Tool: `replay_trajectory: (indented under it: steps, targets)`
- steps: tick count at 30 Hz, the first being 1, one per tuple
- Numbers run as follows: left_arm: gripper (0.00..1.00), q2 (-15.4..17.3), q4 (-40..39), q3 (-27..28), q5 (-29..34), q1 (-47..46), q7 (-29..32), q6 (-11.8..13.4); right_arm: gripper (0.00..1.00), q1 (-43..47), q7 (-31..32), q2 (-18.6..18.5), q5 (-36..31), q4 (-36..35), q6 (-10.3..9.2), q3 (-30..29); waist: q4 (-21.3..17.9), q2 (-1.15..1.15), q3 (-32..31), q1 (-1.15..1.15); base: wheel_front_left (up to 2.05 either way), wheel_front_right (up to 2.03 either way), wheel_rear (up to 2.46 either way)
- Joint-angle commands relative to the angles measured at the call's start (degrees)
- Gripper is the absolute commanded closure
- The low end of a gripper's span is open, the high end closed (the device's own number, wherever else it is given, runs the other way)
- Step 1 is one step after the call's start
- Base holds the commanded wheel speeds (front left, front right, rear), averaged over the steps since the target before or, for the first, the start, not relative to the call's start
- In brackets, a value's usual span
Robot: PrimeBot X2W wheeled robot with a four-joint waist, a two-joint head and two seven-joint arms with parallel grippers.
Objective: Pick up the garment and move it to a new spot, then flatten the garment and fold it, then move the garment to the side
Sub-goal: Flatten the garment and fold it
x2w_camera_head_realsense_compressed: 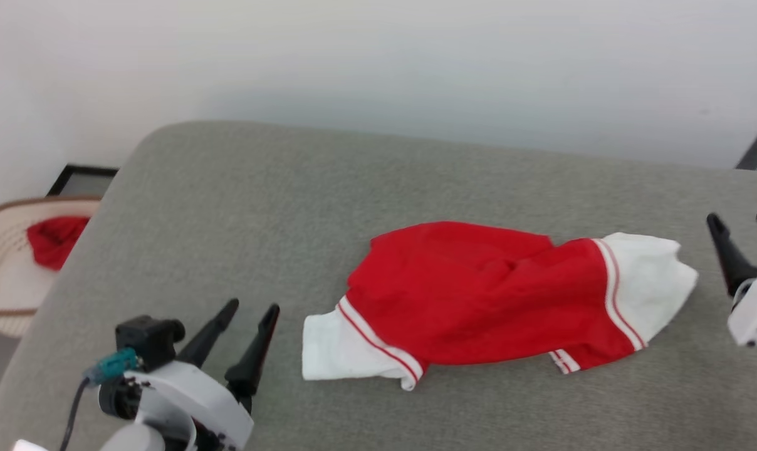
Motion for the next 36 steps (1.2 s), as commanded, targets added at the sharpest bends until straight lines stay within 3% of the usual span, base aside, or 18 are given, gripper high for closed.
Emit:
replay_trajectory:
  steps: [1,13,19,36]
  targets:
    - [0.00,0.69,-1.35,-0.47,-0.50,1.87,1.14,0.35,0.00,3.37,-1.21,1.35,-0.29,-3.00,-0.04,-0.97,-3.89,0.00,-3.35,0.00,0.00,0.00,0.00]
    - [0.00,1.27,-5.67,-3.09,-1.28,4.38,6.70,2.28,0.00,16.43,-1.05,8.64,-1.59,-15.29,-0.04,-6.43,-10.04,0.00,-4.20,0.00,0.00,0.00,0.00]
    - [0.00,1.69,-5.81,-4.88,0.06,2.51,9.05,1.64,0.00,18.40,-0.27,11.05,-1.82,-18.44,-0.04,-6.84,-12.79,0.00,-3.31,0.00,0.00,0.00,0.00]
    - [0.00,0.38,-0.25,-13.36,7.11,-5.97,18.06,1.60,0.00,19.23,0.03,14.10,-1.76,-20.08,-0.04,-5.73,-19.38,0.00,0.35,0.00,0.00,0.00,0.00]
